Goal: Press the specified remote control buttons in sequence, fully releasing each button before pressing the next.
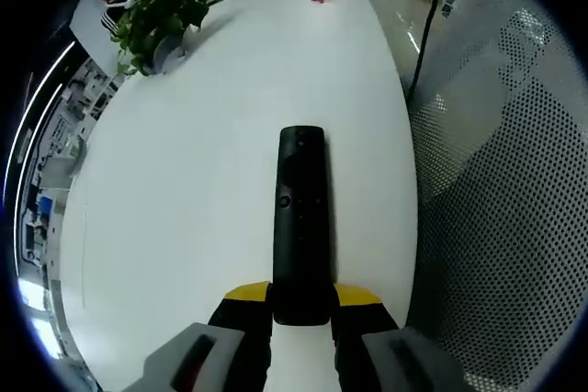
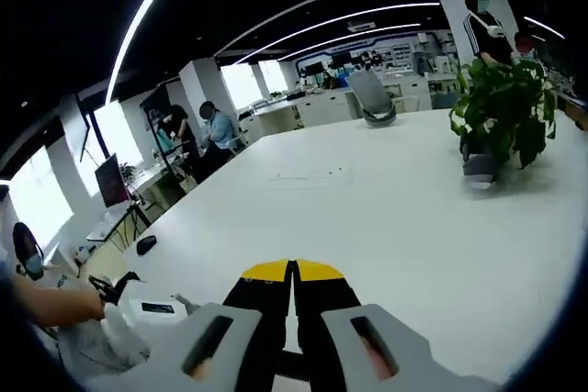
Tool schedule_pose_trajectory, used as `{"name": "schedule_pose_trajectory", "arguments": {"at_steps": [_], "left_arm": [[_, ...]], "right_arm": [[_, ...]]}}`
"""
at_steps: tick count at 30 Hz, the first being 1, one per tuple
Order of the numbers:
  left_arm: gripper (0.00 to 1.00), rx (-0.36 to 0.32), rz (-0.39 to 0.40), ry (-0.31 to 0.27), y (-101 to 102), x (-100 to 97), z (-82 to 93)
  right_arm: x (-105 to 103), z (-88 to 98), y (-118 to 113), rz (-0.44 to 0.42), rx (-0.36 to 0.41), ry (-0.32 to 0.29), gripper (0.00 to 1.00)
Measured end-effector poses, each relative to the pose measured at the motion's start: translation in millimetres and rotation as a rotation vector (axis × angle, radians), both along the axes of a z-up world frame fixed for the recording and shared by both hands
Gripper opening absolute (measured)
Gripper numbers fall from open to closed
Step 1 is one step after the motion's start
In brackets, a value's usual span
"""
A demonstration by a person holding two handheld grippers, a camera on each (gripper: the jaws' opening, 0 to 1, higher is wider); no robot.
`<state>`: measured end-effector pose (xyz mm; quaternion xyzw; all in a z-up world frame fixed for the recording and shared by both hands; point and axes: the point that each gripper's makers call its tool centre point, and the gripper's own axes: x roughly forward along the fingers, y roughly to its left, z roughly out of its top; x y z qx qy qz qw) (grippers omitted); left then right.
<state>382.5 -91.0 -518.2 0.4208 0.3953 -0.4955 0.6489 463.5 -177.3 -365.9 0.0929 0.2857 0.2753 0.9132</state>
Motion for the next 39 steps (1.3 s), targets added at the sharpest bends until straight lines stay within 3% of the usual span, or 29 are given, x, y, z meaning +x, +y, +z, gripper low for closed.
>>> {"name": "schedule_pose_trajectory", "arguments": {"at_steps": [2, 4, 7, 10, 14, 19, 23, 33, 39], "left_arm": [[0.24, 0.01, -0.008, 0.002, 0, -1.2, -0.7], [0.24, 0.021, -0.022, -0.004, -1, -0.9, -0.1], [0.24, 0.022, -0.022, -0.008, 0, -1.3, 0.7], [0.24, 0.012, -0.021, -0.023, 0, -1.5, 0.9], [0.24, -0.012, -0.028, -0.047, 1, -2.3, 2.1], [0.24, -0.049, -0.018, -0.022, 2, 0.1, 2.2], [0.24, -0.075, -0.001, 0.006, 2, 0.6, 1.5], [0.24, -0.082, -0.004, 0.007, 1, -0.3, 1.8], [0.24, -0.087, -0.004, 0.007, 1, -0.8, 2.3]], "right_arm": [[3, -6.8, -3, 0.016, -0.095, -0.002, 0.0], [6, -6.3, -2, 0.013, -0.1, -0.039, 0.0], [1, -14.6, 1, 0.029, -0.1, 0.014, 0.0], [-2, -20.3, -1, 0.029, -0.138, 0.025, 0.0], [-15, -36.3, 9, 0.085, -0.135, 0.131, 0.0], [-26, -55.3, 17, 0.142, -0.206, 0.199, 0.0], [-27, -57.1, 22, 0.17, -0.233, 0.185, 0.0], [-33, -71.8, 14, 0.157, -0.242, 0.289, 0.0], [-37, -83.3, 9, 0.161, -0.317, 0.323, 0.0]]}}
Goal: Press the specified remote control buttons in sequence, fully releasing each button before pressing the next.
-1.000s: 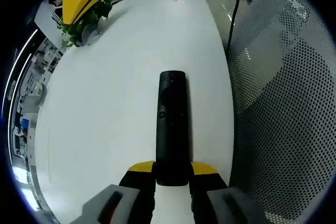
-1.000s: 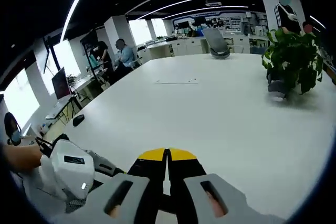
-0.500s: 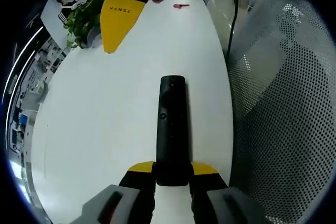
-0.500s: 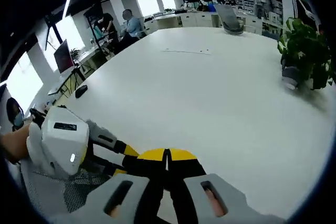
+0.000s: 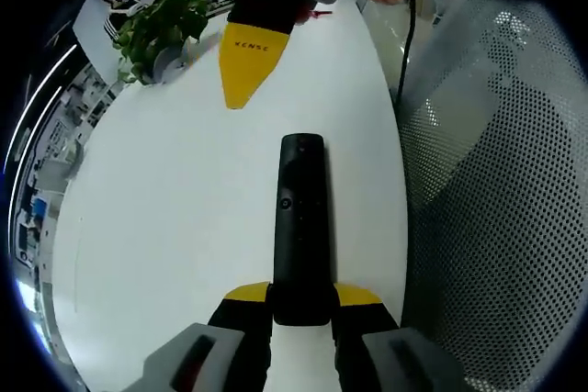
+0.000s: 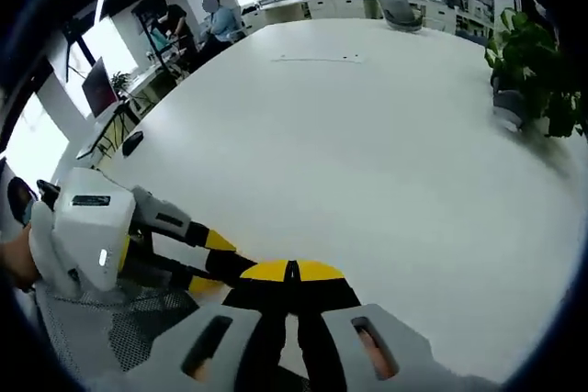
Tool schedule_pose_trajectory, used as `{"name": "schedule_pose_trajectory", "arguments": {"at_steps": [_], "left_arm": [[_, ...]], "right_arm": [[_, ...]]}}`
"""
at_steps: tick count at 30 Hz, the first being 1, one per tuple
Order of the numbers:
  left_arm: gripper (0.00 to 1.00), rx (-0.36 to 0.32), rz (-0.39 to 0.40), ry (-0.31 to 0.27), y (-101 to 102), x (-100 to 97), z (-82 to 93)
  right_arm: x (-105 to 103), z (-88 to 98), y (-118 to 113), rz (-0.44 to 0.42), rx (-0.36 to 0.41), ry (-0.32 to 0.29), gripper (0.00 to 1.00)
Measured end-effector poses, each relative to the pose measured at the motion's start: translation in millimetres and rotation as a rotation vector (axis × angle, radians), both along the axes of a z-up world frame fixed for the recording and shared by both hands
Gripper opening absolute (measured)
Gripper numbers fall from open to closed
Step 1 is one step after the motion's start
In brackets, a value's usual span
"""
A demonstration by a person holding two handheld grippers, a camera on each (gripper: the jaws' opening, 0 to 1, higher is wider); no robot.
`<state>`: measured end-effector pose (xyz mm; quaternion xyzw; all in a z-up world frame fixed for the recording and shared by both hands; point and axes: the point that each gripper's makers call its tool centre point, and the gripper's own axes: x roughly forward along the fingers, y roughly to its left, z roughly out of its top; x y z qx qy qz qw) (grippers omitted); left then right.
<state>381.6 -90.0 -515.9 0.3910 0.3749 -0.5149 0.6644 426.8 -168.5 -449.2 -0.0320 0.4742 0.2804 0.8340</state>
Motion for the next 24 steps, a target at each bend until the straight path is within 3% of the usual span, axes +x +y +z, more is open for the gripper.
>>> {"name": "schedule_pose_trajectory", "arguments": {"at_steps": [3, 9, 17, 24], "left_arm": [[0.24, -0.001, 0.002, -0.004, 0, -0.2, 0.2], [0.24, -0.007, 0.004, -0.017, 0, -0.3, 0.7], [0.24, -0.025, 0.016, -0.02, 1, 0.0, 1.0], [0.24, -0.019, -0.01, -0.031, 0, -0.5, 1.1]], "right_arm": [[0, -3.4, -6, -0.003, -0.044, 0.004, 0.0], [-2, -6.0, -11, -0.038, -0.021, 0.054, 0.0], [-16, -26.2, -23, -0.11, -0.03, 0.228, 0.0], [-23, -38.2, -32, -0.146, -0.049, 0.302, 0.0]]}}
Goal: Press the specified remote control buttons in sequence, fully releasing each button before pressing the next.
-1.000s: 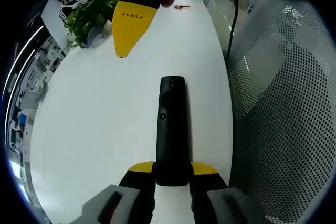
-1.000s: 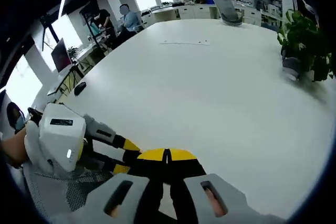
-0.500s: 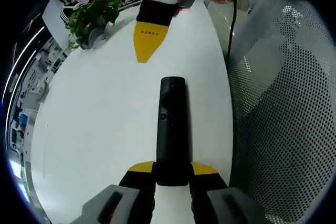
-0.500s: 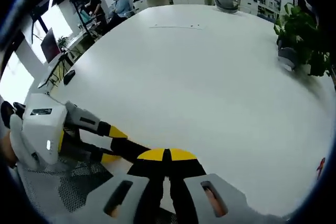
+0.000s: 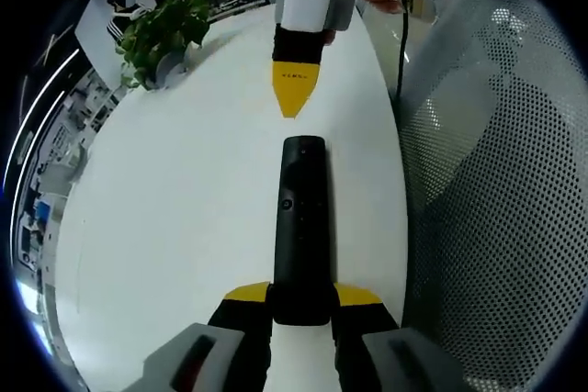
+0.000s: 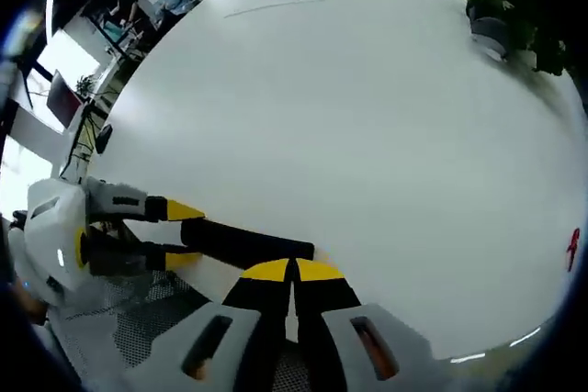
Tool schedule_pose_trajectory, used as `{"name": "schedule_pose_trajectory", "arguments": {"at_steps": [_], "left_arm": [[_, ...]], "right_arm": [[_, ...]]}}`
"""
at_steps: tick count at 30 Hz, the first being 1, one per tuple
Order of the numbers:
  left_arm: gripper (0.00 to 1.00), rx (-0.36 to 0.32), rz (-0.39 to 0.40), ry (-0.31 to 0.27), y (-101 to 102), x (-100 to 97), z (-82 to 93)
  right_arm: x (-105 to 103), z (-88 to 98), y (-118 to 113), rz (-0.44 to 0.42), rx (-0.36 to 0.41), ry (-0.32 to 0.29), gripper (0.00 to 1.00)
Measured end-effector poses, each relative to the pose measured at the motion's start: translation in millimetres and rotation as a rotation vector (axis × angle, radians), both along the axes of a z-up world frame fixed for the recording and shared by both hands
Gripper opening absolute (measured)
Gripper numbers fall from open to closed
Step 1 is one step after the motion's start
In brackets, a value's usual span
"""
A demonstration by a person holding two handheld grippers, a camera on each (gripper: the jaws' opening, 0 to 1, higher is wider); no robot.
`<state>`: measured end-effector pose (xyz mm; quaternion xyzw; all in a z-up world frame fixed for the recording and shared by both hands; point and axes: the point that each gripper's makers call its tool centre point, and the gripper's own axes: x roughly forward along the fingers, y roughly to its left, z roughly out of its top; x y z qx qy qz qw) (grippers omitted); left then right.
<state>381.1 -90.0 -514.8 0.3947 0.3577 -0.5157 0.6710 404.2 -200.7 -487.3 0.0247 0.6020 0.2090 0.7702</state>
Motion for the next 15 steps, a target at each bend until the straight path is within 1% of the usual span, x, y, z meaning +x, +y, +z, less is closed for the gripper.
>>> {"name": "schedule_pose_trajectory", "arguments": {"at_steps": [3, 8, 12, 15], "left_arm": [[0.24, -0.002, -0.004, -0.004, 0, 0.1, 0.2], [0.24, 0.002, -0.011, -0.01, 0, 0.0, 0.4], [0.24, 0.003, -0.013, -0.009, 0, -0.1, 0.4], [0.24, 0.001, -0.011, -0.007, 0, 0.3, 0.4]], "right_arm": [[-3, -4.5, 1, 0.0, -0.002, 0.023, 0.0], [-6, -11.8, -1, 0.037, -0.063, 0.027, 0.0], [-5, -15.3, -1, 0.04, -0.068, 0.034, 0.0], [-4, -17.4, 0, 0.036, -0.059, 0.043, 0.0]]}}
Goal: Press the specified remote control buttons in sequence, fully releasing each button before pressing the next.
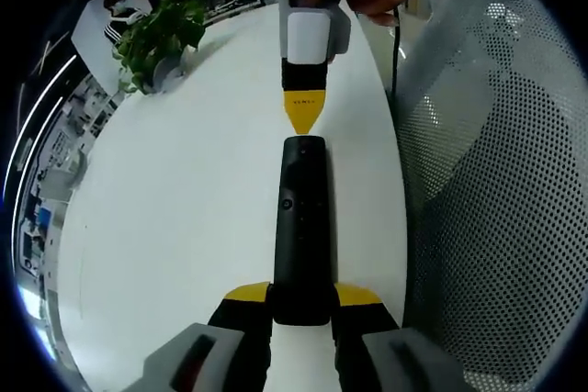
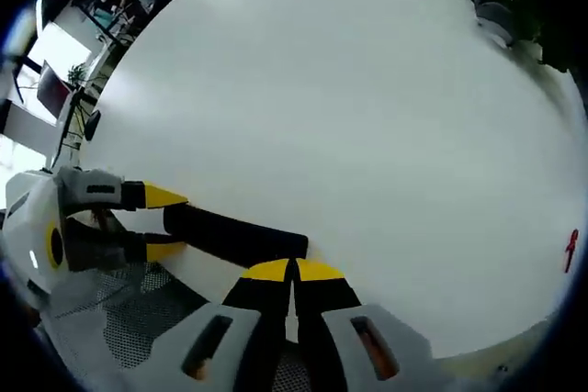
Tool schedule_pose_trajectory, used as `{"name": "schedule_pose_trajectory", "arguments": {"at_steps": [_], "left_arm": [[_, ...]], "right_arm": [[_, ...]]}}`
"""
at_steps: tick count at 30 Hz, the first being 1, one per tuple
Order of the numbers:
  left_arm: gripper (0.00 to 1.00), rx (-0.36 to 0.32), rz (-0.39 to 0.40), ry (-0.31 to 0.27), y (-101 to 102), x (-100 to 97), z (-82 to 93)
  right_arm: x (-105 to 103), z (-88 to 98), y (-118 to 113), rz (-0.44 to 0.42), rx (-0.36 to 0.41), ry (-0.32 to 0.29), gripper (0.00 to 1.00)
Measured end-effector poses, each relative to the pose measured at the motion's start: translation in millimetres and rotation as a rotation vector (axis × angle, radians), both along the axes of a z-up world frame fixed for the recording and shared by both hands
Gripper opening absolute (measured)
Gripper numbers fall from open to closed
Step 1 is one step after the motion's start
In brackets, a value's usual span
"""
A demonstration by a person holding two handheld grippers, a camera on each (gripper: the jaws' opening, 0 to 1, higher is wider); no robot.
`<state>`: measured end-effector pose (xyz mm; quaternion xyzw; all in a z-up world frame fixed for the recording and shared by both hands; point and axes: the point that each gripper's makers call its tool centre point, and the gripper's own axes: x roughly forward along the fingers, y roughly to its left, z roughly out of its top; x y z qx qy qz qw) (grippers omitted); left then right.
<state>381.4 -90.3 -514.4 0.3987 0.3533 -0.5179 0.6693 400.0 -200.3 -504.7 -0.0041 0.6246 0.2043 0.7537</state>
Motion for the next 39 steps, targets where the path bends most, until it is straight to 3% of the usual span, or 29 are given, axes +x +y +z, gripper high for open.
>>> {"name": "schedule_pose_trajectory", "arguments": {"at_steps": [30, 36, 39], "left_arm": [[0.24, -0.005, 0.013, 0.03, 0.0, 0.3, -1.2], [0.25, -0.041, 0.068, 0.081, 0.9, 1.6, -2.4], [0.25, -0.055, 0.08, 0.089, 0.2, 1.8, -2.5]], "right_arm": [[0.4, -7.9, 2.0, 0.037, -0.023, 0.002, 0.0], [0.6, -9.0, 0.7, -0.067, 0.052, 0.108, 0.0], [-0.3, -8.7, 1.8, -0.055, 0.021, 0.109, 0.0]]}}
